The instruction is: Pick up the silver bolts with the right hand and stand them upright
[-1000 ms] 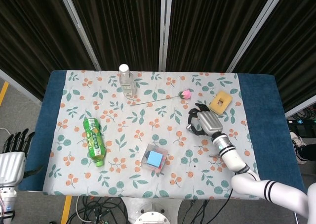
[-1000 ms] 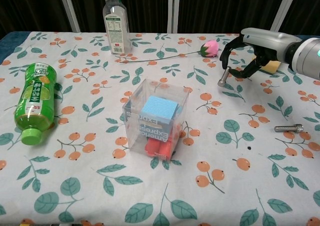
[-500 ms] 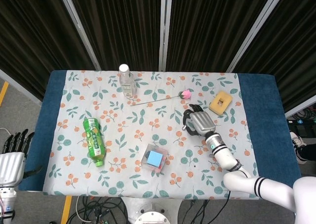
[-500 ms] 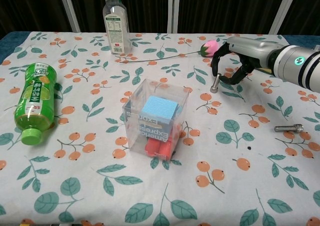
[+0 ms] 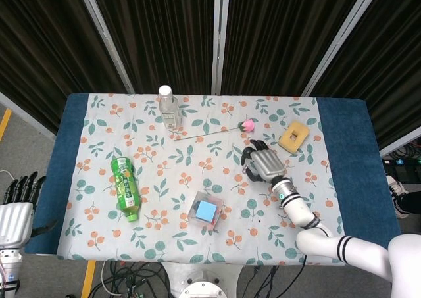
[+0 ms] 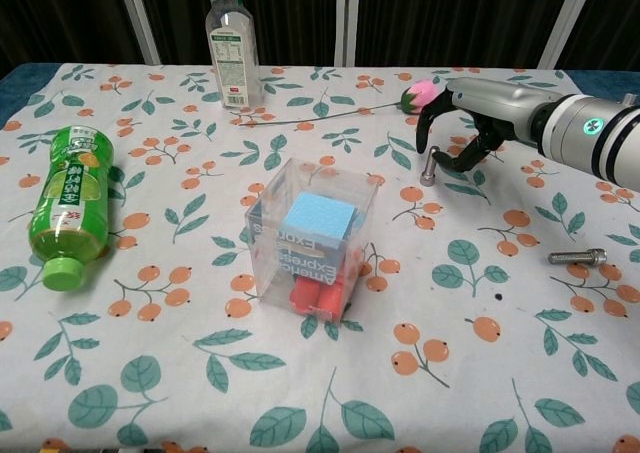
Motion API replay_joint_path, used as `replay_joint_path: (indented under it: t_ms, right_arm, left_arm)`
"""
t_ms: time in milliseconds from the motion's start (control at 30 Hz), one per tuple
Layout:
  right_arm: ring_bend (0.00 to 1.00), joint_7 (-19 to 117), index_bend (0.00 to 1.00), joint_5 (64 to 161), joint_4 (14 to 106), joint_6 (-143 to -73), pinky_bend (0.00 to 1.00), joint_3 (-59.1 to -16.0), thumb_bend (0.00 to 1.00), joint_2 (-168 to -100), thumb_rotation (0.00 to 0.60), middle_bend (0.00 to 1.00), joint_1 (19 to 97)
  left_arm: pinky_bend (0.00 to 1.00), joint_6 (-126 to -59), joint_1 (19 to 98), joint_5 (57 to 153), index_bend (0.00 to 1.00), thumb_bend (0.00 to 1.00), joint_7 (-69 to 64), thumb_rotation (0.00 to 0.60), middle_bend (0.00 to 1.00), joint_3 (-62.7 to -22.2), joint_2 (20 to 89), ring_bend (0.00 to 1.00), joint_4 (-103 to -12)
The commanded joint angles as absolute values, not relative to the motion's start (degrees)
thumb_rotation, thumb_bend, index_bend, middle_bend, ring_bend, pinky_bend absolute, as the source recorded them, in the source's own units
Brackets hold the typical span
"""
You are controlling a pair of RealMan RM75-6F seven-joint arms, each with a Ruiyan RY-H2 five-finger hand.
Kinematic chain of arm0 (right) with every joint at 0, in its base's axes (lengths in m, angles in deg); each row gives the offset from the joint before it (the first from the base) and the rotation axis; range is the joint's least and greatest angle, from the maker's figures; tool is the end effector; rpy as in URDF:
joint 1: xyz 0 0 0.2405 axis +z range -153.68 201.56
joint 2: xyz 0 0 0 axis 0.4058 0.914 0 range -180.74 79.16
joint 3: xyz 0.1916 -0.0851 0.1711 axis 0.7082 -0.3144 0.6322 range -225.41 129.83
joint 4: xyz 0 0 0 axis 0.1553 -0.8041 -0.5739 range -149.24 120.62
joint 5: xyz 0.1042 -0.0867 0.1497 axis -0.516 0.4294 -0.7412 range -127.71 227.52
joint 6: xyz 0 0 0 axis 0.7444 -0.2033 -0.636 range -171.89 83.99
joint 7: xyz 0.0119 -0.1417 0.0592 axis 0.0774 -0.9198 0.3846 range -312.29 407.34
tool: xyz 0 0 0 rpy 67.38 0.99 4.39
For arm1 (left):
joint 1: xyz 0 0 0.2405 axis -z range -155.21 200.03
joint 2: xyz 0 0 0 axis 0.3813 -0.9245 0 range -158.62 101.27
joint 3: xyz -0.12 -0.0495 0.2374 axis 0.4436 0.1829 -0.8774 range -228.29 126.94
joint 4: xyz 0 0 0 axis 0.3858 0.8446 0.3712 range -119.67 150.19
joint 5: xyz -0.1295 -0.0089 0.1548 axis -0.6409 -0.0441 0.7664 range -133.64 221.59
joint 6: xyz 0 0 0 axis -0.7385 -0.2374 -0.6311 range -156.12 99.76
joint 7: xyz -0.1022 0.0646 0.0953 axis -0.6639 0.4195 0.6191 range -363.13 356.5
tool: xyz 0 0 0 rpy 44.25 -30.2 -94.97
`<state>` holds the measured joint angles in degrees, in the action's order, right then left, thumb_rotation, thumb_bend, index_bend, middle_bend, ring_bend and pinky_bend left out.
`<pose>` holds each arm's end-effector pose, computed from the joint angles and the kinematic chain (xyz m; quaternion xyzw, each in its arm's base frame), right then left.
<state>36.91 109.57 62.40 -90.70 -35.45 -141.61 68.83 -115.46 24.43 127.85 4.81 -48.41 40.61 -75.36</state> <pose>-0.1683 -0.3875 -0.0242 0.7186 -0.4522 0.3568 0.3896 -0.3323 0.1728 0.1510 -0.5844 -0.3796 -0.3492 0.6265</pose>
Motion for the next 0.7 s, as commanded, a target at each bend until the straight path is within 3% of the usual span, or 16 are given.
replay_joint_path:
  t_ms: [33,200,367,467,633,700]
  right_arm:
    - [0.0,36.75,0.44,109.64,62.69,-90.78,0.0,-35.63,0.4,-141.54,0.6,0.24,68.85]
    - [0.0,36.82,0.42,109.92,63.43,-91.39,0.0,-35.74,0.4,-141.25,0.6,0.23,68.67]
    - [0.0,38.62,0.29,113.0,66.26,-95.35,0.0,-35.47,0.4,-139.0,0.6,0.2,66.95]
    - [0.0,39.89,0.26,117.34,70.7,-100.18,0.0,-36.32,0.38,-135.27,0.6,0.19,64.25]
    - [0.0,39.75,0.26,123.61,78.49,-108.7,0.01,-40.0,0.19,-127.87,0.6,0.2,57.96]
    - [0.0,39.74,0.26,125.4,80.69,-110.67,0.03,-41.93,0.16,-125.55,0.6,0.22,55.74]
  left_arm:
    - [0.0,-115.46,24.43,127.87,0.09,0.06,4.8,0.6,0.0,-48.42,40.61,0.0,-75.32]
    - [0.0,-115.56,24.34,127.85,0.09,0.06,4.74,0.6,0.0,-48.43,40.64,0.0,-75.26]
    - [0.0,-115.88,24.2,127.92,0.09,0.06,4.67,0.6,0.0,-48.38,40.46,0.0,-75.3]
    - [0.0,-116.03,24.09,127.85,0.09,0.06,4.46,0.6,0.0,-48.32,40.35,0.0,-75.26]
    - [0.0,-115.93,24.26,128.09,0.09,0.06,4.36,0.6,0.0,-48.27,40.37,0.0,-75.12]
    - [0.0,-115.89,24.36,128.21,0.09,0.06,4.34,0.6,0.0,-48.23,40.4,0.0,-75.07]
